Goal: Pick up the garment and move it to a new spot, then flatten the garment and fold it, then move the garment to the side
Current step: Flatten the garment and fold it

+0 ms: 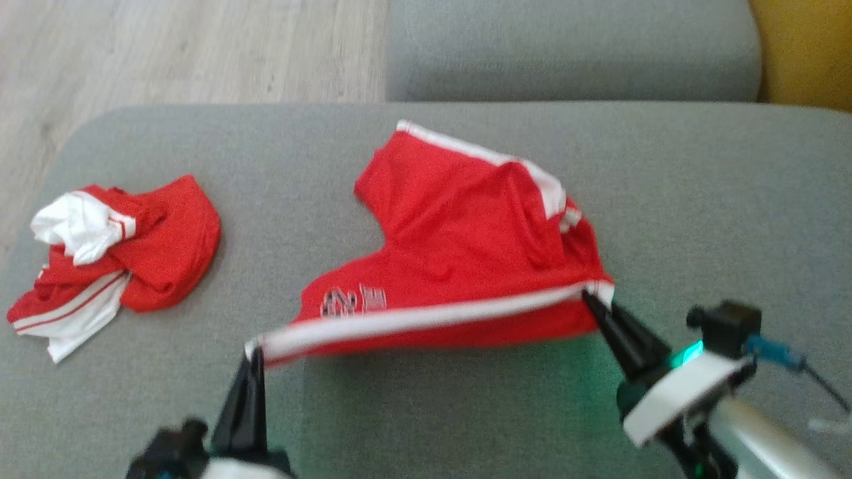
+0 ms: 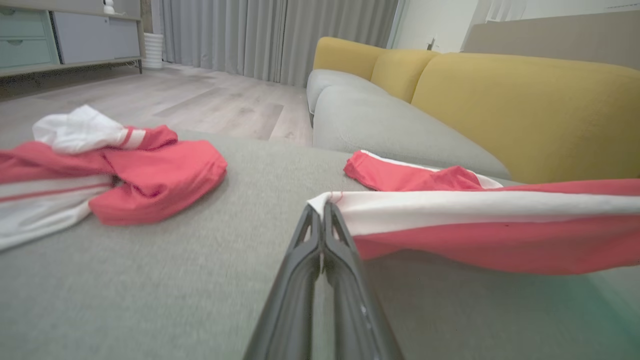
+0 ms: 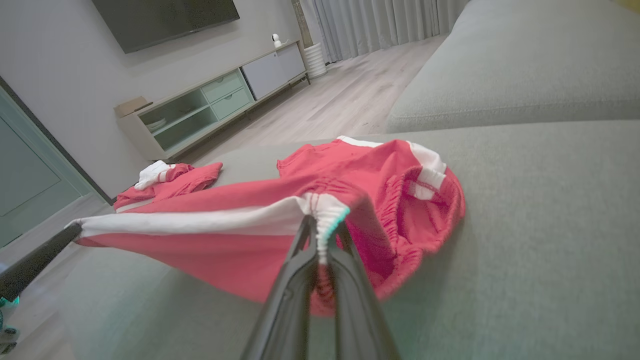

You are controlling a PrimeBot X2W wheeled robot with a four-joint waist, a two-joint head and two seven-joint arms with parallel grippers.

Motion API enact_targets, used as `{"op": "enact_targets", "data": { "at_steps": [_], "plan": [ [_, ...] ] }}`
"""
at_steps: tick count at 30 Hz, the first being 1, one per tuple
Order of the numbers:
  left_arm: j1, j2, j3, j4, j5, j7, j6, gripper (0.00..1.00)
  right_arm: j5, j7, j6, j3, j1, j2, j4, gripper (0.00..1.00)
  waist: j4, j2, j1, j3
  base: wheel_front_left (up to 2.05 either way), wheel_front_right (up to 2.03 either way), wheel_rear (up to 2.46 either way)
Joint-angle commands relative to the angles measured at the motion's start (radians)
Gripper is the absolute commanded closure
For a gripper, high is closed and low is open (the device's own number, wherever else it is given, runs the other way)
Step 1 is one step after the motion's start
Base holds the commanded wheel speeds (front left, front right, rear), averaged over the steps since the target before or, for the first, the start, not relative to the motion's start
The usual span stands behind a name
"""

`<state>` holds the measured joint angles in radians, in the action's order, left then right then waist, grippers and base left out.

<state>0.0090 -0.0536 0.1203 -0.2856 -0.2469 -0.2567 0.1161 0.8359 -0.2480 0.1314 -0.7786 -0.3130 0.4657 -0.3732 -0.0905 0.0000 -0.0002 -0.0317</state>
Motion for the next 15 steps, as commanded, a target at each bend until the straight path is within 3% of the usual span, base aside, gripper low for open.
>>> {"op": "enact_targets", "data": {
  "at_steps": [1,10,15],
  "plan": [
    [0.013,-0.001,-0.042,0.038,0.004,-0.005,0.005,1.0,-0.003,-0.014,-0.001,0.022,0.033,0.001,0.043,1.0,0.005,0.0,0.0002,0.036,0.0,0.0,0.0],
    [0.109,0.003,-0.057,0.077,0.01,-0.005,0.012,1.0,0.003,-0.014,-0.001,0.078,0.197,0.003,0.115,1.0,0.03,0.0,0.0002,0.061,0.0,0.0,0.0],
    [-0.038,-0.025,0.012,0.05,0.03,-0.005,0.014,1.0,0.067,-0.014,-0.001,0.12,0.17,-0.046,0.13,1.0,0.056,0.0,0.0002,-0.001,0.0,0.0,0.0]
  ]
}}
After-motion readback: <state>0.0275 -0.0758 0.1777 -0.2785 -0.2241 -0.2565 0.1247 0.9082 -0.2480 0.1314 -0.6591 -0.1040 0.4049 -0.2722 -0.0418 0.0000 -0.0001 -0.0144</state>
